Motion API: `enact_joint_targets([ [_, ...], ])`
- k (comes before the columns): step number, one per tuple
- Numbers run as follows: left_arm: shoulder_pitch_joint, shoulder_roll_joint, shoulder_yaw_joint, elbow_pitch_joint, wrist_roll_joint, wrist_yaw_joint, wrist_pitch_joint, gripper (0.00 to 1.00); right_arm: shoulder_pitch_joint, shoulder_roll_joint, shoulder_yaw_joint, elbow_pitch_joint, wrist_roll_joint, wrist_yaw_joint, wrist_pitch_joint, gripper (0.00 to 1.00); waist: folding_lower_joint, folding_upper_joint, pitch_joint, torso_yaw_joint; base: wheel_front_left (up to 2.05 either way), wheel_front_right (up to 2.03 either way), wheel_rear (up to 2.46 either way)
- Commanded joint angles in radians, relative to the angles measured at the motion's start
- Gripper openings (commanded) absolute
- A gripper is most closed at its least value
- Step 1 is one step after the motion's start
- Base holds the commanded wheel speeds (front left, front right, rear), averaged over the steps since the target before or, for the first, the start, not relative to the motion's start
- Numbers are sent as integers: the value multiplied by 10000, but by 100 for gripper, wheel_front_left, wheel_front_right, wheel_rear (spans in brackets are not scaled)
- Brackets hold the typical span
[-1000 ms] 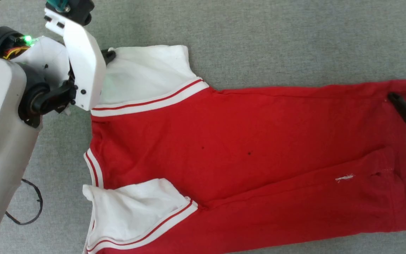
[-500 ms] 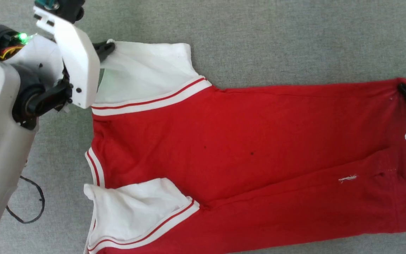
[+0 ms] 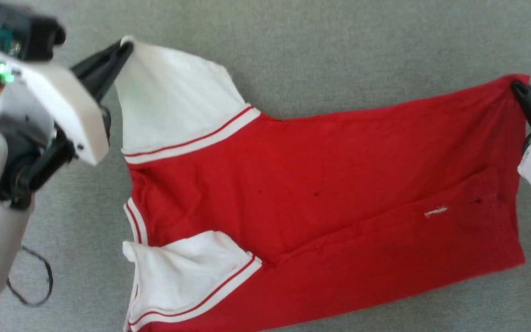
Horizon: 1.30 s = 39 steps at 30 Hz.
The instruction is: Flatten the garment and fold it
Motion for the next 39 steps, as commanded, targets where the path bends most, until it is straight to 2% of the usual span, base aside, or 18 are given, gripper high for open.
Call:
enact_joint_targets([
  [1, 308, 98, 87, -144, 12, 17, -163, 0, 63, 0, 26, -97, 91, -9, -161, 0, -1, -1, -425, 51, 0, 0, 0],
  [11, 2482, 436, 535, -1667, -346, 470, -1065, 0, 1389, -191, -87, -536, 581, -9, -587, 0, -1, -1, -1447, 290, 0, 0, 0],
  [25, 6593, 877, 871, -3645, -1430, 1394, -1418, 0, 4017, 301, -618, -668, 1389, -9, -946, 0, -1, -1, -2595, 524, 0, 0, 0],
  [32, 8142, 898, 810, -3780, -1807, 1679, -1547, 0, 4834, 373, -615, -458, 1463, -9, -1087, 0, -1, -1, -2797, 620, 0, 0, 0],
  [39, 8361, 555, 313, -3119, -1930, 1606, -1407, 0, 4906, 232, -329, 408, 1145, -9, -1357, 0, -1, -1, -2828, 672, 0, 0, 0],
])
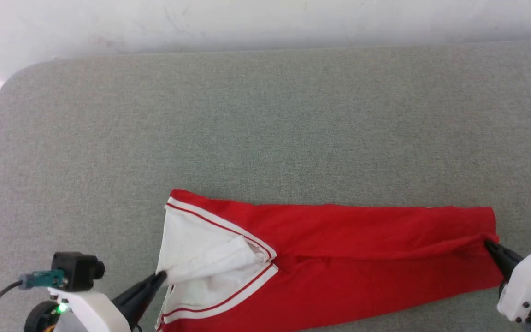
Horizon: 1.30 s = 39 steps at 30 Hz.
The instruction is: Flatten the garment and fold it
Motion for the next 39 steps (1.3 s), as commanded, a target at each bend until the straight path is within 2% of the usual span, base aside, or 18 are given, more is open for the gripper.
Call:
enact_joint_targets([
  [1, -87, -167, -102, 212, -55, -51, 50, 0, -35, -65, 92, 239, -158, -7, -113, 0, 1, -2, 17, 6, 0, 0, 0],
  [11, -1201, -1210, -727, 2251, 166, -334, -111, 0, -778, 52, 569, 1832, -473, -7, -630, 0, 1, -2, 303, -38, 0, 0, 0],
  [12, -1298, -1300, -768, 2463, 217, -337, -161, 19, -839, 58, 603, 1954, -483, -7, -678, 0, 1, -2, 330, -45, 0, 0, 0],
  [13, -1382, -1376, -821, 2654, 263, -364, -196, 47, -896, 68, 611, 2073, -480, -7, -719, 0, 1, -2, 349, -50, 0, 0, 0],
  [14, -1449, -1464, -835, 2830, 274, -356, -246, 100, -946, 80, 608, 2181, -474, -7, -760, 11, 1, -2, 357, -53, 0, 0, 0],
  [15, -1507, -1544, -832, 2979, 285, -339, -313, 100, -985, 93, 604, 2268, -468, -7, -804, 50, 1, -2, 363, -60, 0, 0, 0],
  [16, -1556, -1600, -838, 3091, 307, -348, -379, 100, -1018, 122, 569, 2336, -443, -7, -861, 100, 1, -2, 368, -70, 0, 0, 0],
  [21, -1481, -1752, -378, 2862, 272, -201, -1187, 100, -902, 43, 468, 1921, -255, -7, -811, 100, 1, -2, 311, -72, 0, 0, 0],
  [24, -1190, -1808, 222, 2166, 388, 169, -2135, 100, -604, 5, 275, 1110, 20, -7, -665, 100, 1, -2, 256, -86, 0, 0, 0],
  [28, -712, -1992, 1102, 1192, 1105, 994, -3914, 100, -206, 47, -305, 73, 10, -7, -652, 100, 1, -2, 173, -103, 0, 0, 0],
  [29, -712, -1992, 1102, 1192, 1105, 994, -3914, 100, -206, 47, -305, 73, 10, -7, -652, 100, 1, -2, 173, -103, 0, 0, 0],
  [31, -515, -2139, 1499, 866, 1686, 1451, -4861, 100, -48, 130, -594, -162, -170, -7, -672, 100, 1, -2, 118, -93, 0, 0, 0],
  [34, -319, -2407, 2034, 413, 2662, 1783, -5369, 100, 175, 311, -849, -250, -530, -7, -511, 100, 1, -2, 71, -25, 0, 0, 0],
  [37, -135, -2912, 2582, -98, 3883, 1873, -5431, 100, 209, 374, -857, -76, -707, -7, -362, 100, 1, -2, 96, 49, 0, 0, 0],
  [39, 40, -3335, 2886, -422, 4635, 1776, -5435, 100, 148, 379, -819, 81, -795, -7, -350, 100, 1, -2, 156, 111, 0, 0, 0],
])
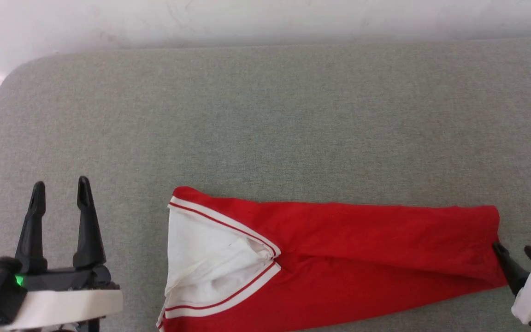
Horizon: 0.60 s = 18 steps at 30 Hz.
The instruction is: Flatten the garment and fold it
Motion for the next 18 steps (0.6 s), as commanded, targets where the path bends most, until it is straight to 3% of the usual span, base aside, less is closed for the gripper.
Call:
enact_joint_targets([
  [1, 177, -301, 164, -124, 216, -85, -52, 100, -61, 7, 31, 119, -91, -7, -10, 100, 0, 1, 74, 76, 0, 0, 0],
  [6, 538, -1188, 616, -167, 1023, -715, -54, 100, -277, -74, 70, 679, -292, -7, -105, 100, 0, 1, 266, 315, 0, 0, 0],
  [15, 424, -1719, 1024, 232, 1754, -1745, -56, 100, -527, -170, 288, 1598, -314, -7, 295, 100, 0, 1, 519, 596, 0, 0, 0],
  [17, 400, -1756, 1036, 366, 1887, -1906, -56, 100, -524, -111, 274, 1665, -205, -7, 541, 0, 0, 1, 531, 616, 0, 0, 0],
  [18, 389, -1778, 1043, 437, 1947, -1972, -56, 100, -513, -115, 289, 1677, -208, -7, 663, 0, 0, 1, 530, 617, 0, 0, 0],
])
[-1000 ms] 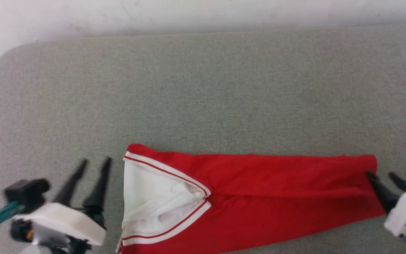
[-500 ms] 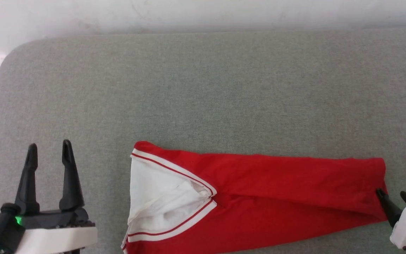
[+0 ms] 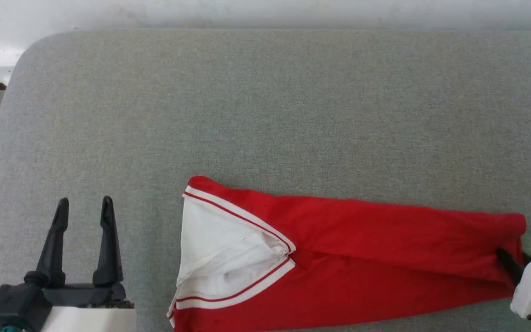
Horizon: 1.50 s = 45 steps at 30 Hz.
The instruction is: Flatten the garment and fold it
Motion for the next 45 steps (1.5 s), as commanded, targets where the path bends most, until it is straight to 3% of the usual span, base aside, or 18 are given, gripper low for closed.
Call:
enact_joint_targets([
  [1, -121, -95, 59, 99, 109, -93, -48, 100, 53, 137, 198, 226, 45, -6, 253, 0, 0, 1, -5, -6, 0, 0, 0],
  [11, 68, -343, 147, 624, 576, -466, -49, 100, -218, -120, -169, 188, -394, -6, -17, 0, 0, 1, -459, -214, 0, 0, 0],
  [21, 169, -443, 184, 814, 726, -718, -49, 100, -716, -968, -2175, 985, -1157, -6, -145, 0, 0, 1, -556, -322, 0, 0, 0],
  [25, 165, -487, 192, 892, 758, -770, -49, 100, -782, -1073, -2424, 1203, -1267, -6, -218, 0, 0, 1, -606, -314, 0, 0, 0],
  [30, 180, -567, 227, 975, 749, -820, -49, 100, -615, -675, -1270, 516, -472, -6, 203, 0, 0, 1, -749, -376, 0, 0, 0],
  [38, 275, -755, 235, 1079, 814, -854, -49, 100, -71, -130, 1161, -1951, 1434, -6, 1851, 0, 0, 1, -1104, -442, 0, 0, 0],
  [45, 459, -854, 257, 1105, 842, -871, -49, 100, -377, 410, 2851, -2912, 1801, -6, 2450, 0, 0, 1, -1419, -227, 0, 0, 0],
])
